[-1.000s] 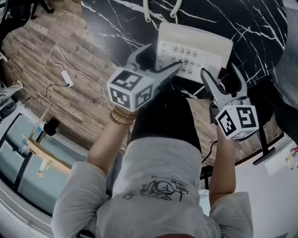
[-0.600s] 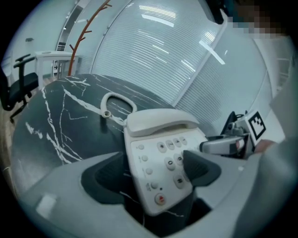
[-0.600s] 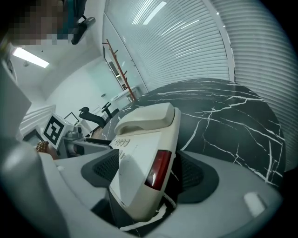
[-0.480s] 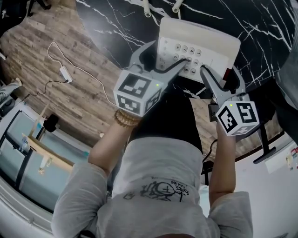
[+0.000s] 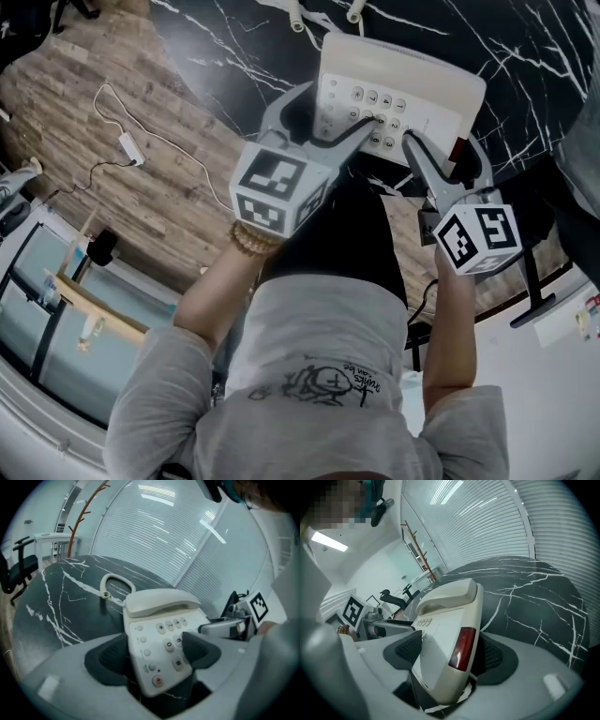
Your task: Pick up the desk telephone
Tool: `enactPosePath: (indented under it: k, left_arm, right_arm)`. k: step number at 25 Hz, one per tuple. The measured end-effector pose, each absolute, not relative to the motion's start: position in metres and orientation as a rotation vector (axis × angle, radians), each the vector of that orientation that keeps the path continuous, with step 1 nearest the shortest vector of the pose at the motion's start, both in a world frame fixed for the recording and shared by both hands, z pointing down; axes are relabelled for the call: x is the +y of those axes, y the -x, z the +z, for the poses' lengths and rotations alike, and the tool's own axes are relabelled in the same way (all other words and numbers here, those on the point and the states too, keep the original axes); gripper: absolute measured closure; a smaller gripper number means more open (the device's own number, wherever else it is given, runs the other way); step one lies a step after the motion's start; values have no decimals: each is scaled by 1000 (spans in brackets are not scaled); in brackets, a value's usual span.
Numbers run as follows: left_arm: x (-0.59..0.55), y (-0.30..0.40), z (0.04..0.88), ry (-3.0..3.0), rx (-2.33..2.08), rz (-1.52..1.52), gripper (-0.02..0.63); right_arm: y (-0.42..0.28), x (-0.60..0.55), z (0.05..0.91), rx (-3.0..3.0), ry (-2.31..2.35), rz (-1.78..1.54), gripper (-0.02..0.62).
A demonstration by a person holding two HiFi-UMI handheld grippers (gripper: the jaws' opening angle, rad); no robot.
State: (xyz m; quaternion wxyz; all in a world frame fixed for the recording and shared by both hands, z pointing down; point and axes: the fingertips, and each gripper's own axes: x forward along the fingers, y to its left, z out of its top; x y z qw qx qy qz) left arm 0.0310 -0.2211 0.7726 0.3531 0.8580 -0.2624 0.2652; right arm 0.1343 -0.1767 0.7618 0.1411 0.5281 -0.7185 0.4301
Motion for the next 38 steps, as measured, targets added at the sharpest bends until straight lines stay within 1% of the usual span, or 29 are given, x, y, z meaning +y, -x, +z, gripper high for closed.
enactPosePath:
  k: [7, 13, 25, 38]
  left_arm:
    - [-222, -33, 744, -2241, -697, 706, 236]
    - [-231, -31, 695, -2283, -735, 716, 236]
    - [-235, -29, 565, -2342, -811, 644, 236]
    - [-247, -30, 416, -2438, -882, 450, 236]
  right_arm:
    - [-136, -175, 737, -2087, -1554, 1273, 236]
    - [-133, -182, 693, -2129, -1585, 1263, 236]
    - [-132, -188, 567, -2195, -1617, 1214, 233]
    - [-133, -202, 417, -2333, -1682, 1004, 233]
